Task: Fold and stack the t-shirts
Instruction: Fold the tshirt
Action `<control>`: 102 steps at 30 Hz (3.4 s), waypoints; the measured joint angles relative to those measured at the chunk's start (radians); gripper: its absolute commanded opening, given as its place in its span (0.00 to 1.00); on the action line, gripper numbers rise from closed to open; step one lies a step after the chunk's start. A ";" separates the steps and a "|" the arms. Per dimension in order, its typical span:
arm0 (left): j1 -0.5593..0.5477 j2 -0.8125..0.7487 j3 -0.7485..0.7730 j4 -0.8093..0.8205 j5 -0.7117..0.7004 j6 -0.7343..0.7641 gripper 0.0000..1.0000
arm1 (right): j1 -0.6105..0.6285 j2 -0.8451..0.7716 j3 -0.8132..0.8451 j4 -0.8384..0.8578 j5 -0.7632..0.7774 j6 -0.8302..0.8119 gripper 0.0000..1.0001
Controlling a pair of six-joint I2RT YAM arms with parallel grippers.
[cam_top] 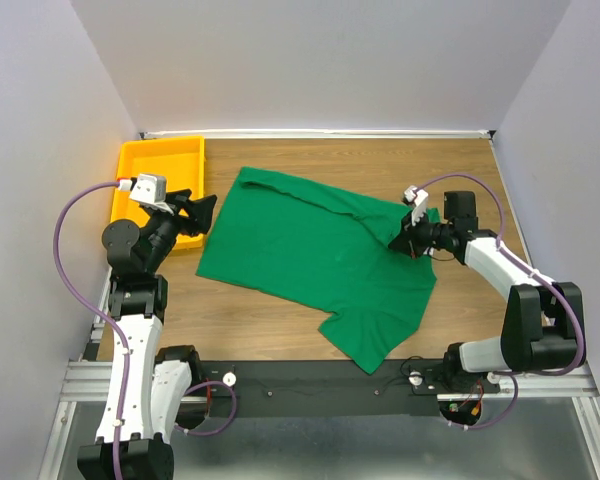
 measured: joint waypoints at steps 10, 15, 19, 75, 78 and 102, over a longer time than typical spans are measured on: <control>0.000 0.000 0.000 0.000 0.000 0.000 0.71 | 0.010 -0.023 0.017 0.000 -0.001 0.000 0.01; 0.000 0.000 0.000 0.000 0.000 0.000 0.71 | 0.029 -0.030 0.031 0.001 -0.002 0.000 0.01; 0.000 0.000 0.000 0.000 0.000 0.000 0.71 | 0.045 -0.030 0.031 0.001 -0.002 -0.001 0.01; 0.000 -0.030 0.000 -0.001 -0.001 0.002 0.71 | 0.126 0.285 0.289 -0.071 0.284 0.147 0.46; 0.000 -0.042 0.000 -0.001 -0.001 0.005 0.71 | 0.126 0.360 0.323 -0.066 0.353 0.224 0.46; 0.000 -0.046 0.000 -0.001 -0.001 0.006 0.71 | 0.126 0.449 0.385 -0.051 0.318 0.361 0.01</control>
